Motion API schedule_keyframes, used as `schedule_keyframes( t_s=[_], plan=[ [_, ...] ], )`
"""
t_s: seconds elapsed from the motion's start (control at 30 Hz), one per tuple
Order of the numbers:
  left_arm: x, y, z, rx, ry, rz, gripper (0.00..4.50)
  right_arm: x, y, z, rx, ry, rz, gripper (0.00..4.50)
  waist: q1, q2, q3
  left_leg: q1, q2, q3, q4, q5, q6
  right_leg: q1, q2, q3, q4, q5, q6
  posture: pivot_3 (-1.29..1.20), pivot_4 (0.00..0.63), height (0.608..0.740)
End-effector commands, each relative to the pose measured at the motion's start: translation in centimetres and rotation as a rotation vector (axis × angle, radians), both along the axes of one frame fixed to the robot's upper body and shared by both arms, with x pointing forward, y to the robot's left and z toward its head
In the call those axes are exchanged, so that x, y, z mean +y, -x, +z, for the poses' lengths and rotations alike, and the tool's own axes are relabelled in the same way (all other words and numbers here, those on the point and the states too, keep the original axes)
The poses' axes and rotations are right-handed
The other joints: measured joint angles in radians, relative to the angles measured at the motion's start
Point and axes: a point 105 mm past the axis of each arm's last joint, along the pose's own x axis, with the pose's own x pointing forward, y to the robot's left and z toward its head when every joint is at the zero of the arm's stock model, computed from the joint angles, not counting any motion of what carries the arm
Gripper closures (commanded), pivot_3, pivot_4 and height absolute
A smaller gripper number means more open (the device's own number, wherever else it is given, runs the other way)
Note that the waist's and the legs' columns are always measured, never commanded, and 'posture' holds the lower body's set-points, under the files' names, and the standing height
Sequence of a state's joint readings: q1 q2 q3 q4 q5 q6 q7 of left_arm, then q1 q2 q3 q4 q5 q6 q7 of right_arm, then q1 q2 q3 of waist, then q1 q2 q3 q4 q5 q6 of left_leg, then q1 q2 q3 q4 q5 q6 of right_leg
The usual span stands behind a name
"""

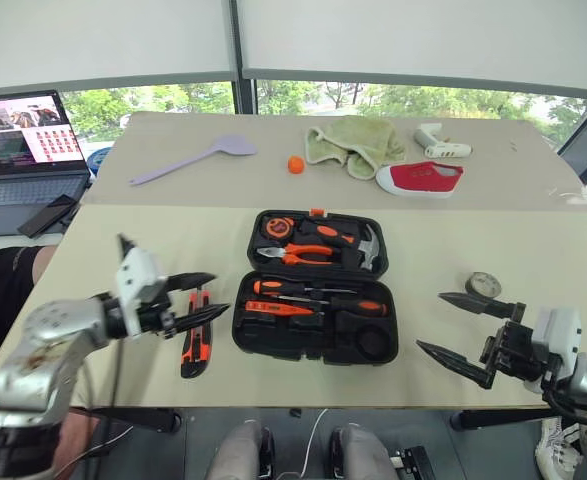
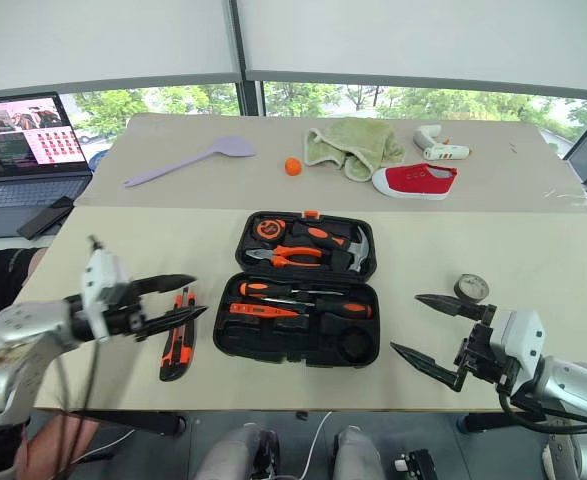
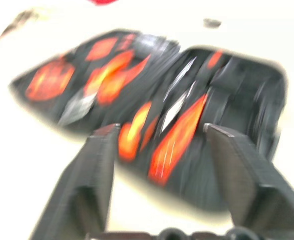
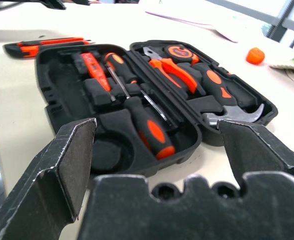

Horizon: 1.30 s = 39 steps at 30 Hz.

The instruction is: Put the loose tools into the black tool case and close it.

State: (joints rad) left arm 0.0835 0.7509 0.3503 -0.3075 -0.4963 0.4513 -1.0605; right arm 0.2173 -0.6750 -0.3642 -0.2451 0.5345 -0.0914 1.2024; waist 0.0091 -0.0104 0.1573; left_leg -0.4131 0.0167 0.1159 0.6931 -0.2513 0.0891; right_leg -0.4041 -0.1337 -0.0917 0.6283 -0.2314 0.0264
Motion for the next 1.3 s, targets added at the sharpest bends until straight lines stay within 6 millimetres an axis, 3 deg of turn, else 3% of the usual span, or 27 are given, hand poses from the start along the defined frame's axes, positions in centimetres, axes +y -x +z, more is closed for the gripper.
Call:
schedule_keyframes(
  t_s=[0.03, 0.1, 0.27, 0.33, 0.43, 0.53, 0.73, 0.97, 1.2, 1.3],
  plan=[
    [8.9, 3.2, -2.2, 0.127, -0.063, 0.43, 0.03, -0.6, 0.5, -0.5, 0.044, 0.006, 0.08, 0.0, -0.004, -0.001, 0.0, 0.001, 0.0, 0.0, 0.0, -0.001, 0.0, 0.0, 0.0, 0.0, -0.001, 0.0, 0.0, 0.0, 0.15, 0.74],
    [10.3, 5.8, -3.3, 0.202, -0.081, 0.481, 0.03, -0.7, 0.5, -0.9, 0.064, 0.003, 0.101, 0.0, -0.005, -0.002, 0.001, 0.003, 0.001, 0.0, 0.0, -0.006, -0.003, -0.001, -0.001, 0.0, -0.001, -0.001, -0.001, 0.0, 0.15, 0.74],
    [11.7, 8.2, -3.9, 0.269, -0.105, 0.584, 0.03, -0.8, 0.2, -0.8, 0.051, 0.0, 0.127, 0.0, 0.018, 0.0, 0.002, 0.004, -0.001, -0.001, 0.0, -0.01, -0.007, 0.0, -0.013, -0.002, -0.003, -0.006, -0.007, 0.0, 0.15, 0.74],
    [10.9, 8.1, -3.6, 0.255, -0.078, 0.566, 0.03, -0.8, -0.1, -0.5, 0.035, -0.014, 0.118, 0.0, 0.02, 0.0, 0.002, 0.004, -0.001, -0.001, 0.0, -0.01, -0.007, 0.0, -0.013, -0.001, -0.003, -0.006, -0.007, 0.0, 0.15, 0.74],
    [7.9, 6.8, -2.8, 0.24, 0.009, 0.502, 0.03, 0.0, -0.4, 0.2, 0.001, -0.037, 0.142, 0.0, 0.019, 0.0, 0.002, 0.003, -0.001, -0.001, 0.0, -0.01, -0.007, -0.001, -0.013, 0.001, -0.003, -0.005, -0.007, 0.0, 0.15, 0.74],
    [4.0, 4.9, -1.8, 0.27, 0.064, 0.446, 0.03, 2.1, -0.3, 2.2, -0.087, -0.105, 0.213, 0.0, 0.02, 0.0, 0.002, 0.003, -0.001, -0.001, 0.0, -0.01, -0.008, 0.0, -0.013, 0.001, -0.002, -0.002, -0.002, 0.0, 0.15, 0.74],
    [0.3, 2.7, -2.4, 0.371, 0.026, 0.508, 0.03, 5.7, 0.0, 5.2, -0.088, -0.268, 0.32, 0.0, 0.008, 0.0, 0.002, 0.003, -0.001, -0.001, -0.001, -0.004, -0.017, 0.001, -0.012, 0.001, 0.001, -0.001, -0.001, 0.0, 0.15, 0.74],
    [-3.5, 1.7, -4.1, 0.453, 0.022, 0.58, 0.03, 6.0, 0.0, 4.4, -0.089, -0.256, 0.338, 0.0, 0.017, -0.001, 0.002, 0.004, -0.002, 0.0, 0.0, -0.004, -0.017, 0.004, -0.004, -0.001, 0.002, 0.0, 0.001, 0.0, 0.15, 0.74],
    [-5.4, 1.1, -5.4, 0.496, 0.01, 0.616, 0.03, 5.3, 0.2, 3.3, -0.075, -0.253, 0.327, 0.0, 0.035, 0.003, -0.001, 0.009, -0.003, 0.0, -0.001, -0.004, -0.017, 0.01, -0.004, -0.001, 0.0, 0.0, 0.001, 0.0, 0.15, 0.74],
    [-5.3, 1.5, -6.3, 0.52, -0.052, 0.624, 0.72, 5.0, 0.1, 2.9, -0.067, -0.257, 0.315, 0.0, 0.036, 0.006, -0.002, 0.009, -0.003, 0.0, -0.001, -0.005, -0.016, 0.011, -0.004, 0.0, -0.001, 0.0, 0.001, 0.0, 0.15, 0.74]
  ],
)
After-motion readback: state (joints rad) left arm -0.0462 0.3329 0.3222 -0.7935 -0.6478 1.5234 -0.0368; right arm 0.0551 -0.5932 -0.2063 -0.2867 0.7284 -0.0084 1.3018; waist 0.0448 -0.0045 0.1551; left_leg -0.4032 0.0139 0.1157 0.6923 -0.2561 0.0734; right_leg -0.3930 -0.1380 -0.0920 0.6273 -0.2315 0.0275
